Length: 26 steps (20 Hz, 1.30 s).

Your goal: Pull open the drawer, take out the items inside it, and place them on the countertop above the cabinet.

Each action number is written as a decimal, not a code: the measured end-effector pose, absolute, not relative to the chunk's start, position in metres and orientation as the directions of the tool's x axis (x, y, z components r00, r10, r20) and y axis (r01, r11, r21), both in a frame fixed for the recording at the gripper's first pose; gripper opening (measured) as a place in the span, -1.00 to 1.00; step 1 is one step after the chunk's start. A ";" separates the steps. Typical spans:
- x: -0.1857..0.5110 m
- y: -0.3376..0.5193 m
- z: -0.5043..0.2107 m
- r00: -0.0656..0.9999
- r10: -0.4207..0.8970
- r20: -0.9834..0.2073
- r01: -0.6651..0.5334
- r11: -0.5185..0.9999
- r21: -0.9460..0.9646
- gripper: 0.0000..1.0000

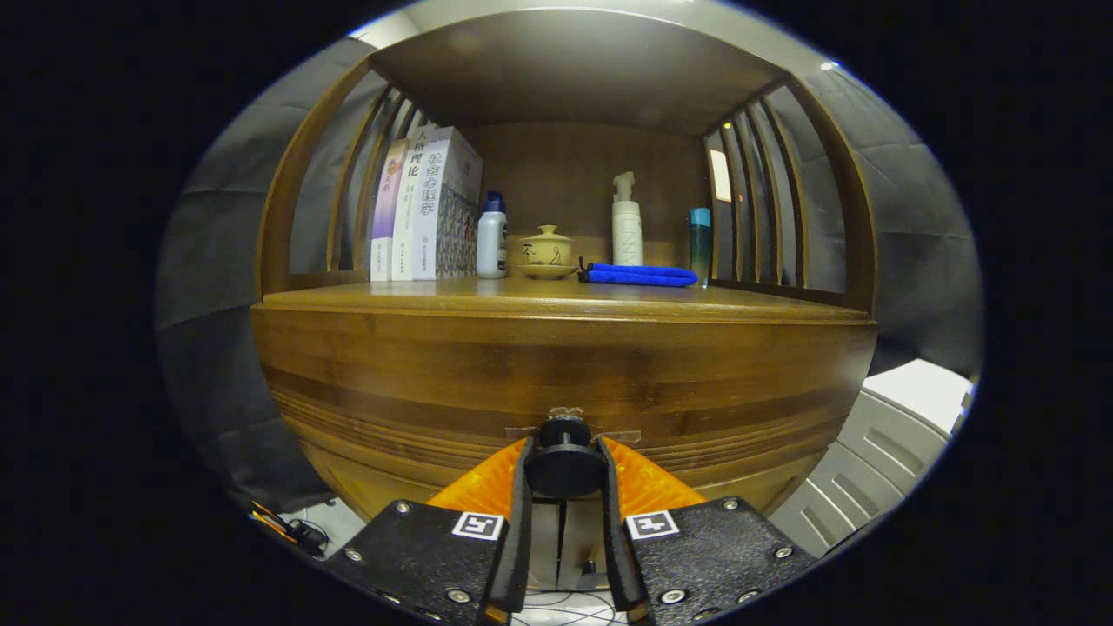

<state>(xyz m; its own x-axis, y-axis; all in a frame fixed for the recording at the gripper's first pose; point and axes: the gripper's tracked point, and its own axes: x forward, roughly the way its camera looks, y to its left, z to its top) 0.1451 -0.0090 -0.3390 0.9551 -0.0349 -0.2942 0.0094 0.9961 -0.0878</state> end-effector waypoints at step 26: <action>-0.006 -0.004 -0.331 0.931 0.039 -0.362 -0.076 0.993 -0.089 -0.33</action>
<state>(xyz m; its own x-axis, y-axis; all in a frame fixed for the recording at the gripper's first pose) -0.0057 -0.0042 -0.3309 0.9314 0.0390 -0.3620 -0.0762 0.9931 -0.0890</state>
